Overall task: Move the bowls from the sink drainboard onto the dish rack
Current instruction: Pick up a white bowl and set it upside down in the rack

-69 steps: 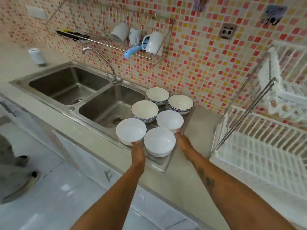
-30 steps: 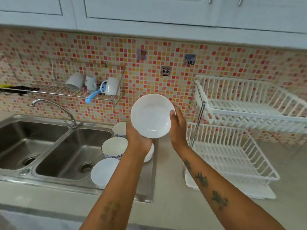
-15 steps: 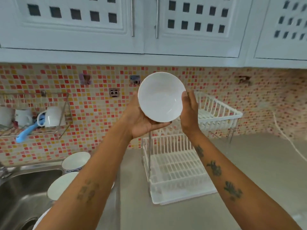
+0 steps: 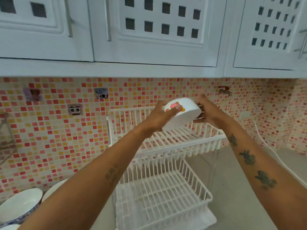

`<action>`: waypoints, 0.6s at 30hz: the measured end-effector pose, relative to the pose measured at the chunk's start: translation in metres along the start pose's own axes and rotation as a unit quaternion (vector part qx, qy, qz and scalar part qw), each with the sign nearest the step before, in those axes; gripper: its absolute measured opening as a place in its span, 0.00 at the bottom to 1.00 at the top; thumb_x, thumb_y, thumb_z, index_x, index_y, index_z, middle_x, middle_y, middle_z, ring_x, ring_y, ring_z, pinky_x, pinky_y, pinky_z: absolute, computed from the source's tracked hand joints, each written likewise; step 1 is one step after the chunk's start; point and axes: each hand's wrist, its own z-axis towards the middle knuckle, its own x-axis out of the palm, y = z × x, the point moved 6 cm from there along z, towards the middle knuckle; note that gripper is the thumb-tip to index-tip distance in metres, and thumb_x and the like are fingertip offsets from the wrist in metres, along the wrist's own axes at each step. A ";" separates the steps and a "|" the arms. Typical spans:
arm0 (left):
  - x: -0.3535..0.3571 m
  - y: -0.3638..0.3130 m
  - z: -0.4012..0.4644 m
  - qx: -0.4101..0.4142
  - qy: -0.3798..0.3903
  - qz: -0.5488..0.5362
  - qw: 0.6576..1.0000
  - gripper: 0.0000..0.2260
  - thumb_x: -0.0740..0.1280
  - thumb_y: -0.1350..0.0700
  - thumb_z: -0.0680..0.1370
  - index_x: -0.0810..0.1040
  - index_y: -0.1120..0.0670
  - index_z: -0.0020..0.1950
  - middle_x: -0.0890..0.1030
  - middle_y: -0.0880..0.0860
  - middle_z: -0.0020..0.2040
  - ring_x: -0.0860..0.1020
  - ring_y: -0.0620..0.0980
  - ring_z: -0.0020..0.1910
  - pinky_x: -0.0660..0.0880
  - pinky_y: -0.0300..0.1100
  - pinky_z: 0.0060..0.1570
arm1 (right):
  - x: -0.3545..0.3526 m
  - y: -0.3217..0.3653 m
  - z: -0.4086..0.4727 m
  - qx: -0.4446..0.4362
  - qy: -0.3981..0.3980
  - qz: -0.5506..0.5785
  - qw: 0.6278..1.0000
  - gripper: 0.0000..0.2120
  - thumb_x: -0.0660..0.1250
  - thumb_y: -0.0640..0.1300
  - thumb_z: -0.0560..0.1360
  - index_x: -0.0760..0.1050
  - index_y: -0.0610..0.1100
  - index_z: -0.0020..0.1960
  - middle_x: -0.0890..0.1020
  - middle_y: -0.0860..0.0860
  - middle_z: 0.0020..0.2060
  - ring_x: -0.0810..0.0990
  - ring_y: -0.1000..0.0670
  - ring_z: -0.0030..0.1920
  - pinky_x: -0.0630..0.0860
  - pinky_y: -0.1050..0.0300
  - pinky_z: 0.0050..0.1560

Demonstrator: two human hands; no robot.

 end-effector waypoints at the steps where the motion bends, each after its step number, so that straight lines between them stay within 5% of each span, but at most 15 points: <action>1: 0.009 0.003 0.012 0.019 0.002 0.034 0.999 0.27 0.63 0.38 0.77 0.63 0.49 0.70 0.74 0.53 0.58 0.78 0.51 0.51 0.77 0.43 0.42 | -0.004 -0.006 0.006 0.020 0.008 -0.030 0.999 0.26 0.48 0.63 0.80 0.75 0.45 0.59 0.80 0.44 0.50 0.79 0.43 0.50 0.76 0.44 0.60; 8: 0.053 0.037 0.054 0.054 0.065 0.180 0.980 0.31 0.69 0.41 0.74 0.61 0.52 0.71 0.66 0.57 0.63 0.73 0.54 0.55 0.72 0.41 0.49 | -0.014 -0.054 0.025 0.102 0.027 -0.052 0.993 0.16 0.56 0.52 0.79 0.71 0.43 0.60 0.77 0.44 0.53 0.76 0.43 0.52 0.74 0.44 0.62; 15: 0.067 0.049 0.049 0.051 0.077 0.212 0.973 0.30 0.71 0.43 0.73 0.60 0.51 0.67 0.62 0.54 0.66 0.71 0.54 0.54 0.73 0.43 0.53 | -0.016 -0.073 0.034 0.100 -0.017 -0.052 0.993 0.20 0.56 0.49 0.78 0.69 0.39 0.66 0.78 0.44 0.47 0.77 0.45 0.45 0.75 0.46 0.55; 18: 0.070 0.050 0.046 0.055 0.075 0.223 0.970 0.29 0.72 0.44 0.73 0.60 0.52 0.66 0.62 0.54 0.64 0.71 0.54 0.54 0.73 0.45 0.54 | -0.016 -0.076 0.036 0.103 -0.021 -0.080 0.991 0.22 0.59 0.54 0.77 0.72 0.40 0.63 0.82 0.42 0.51 0.81 0.41 0.51 0.75 0.45 0.60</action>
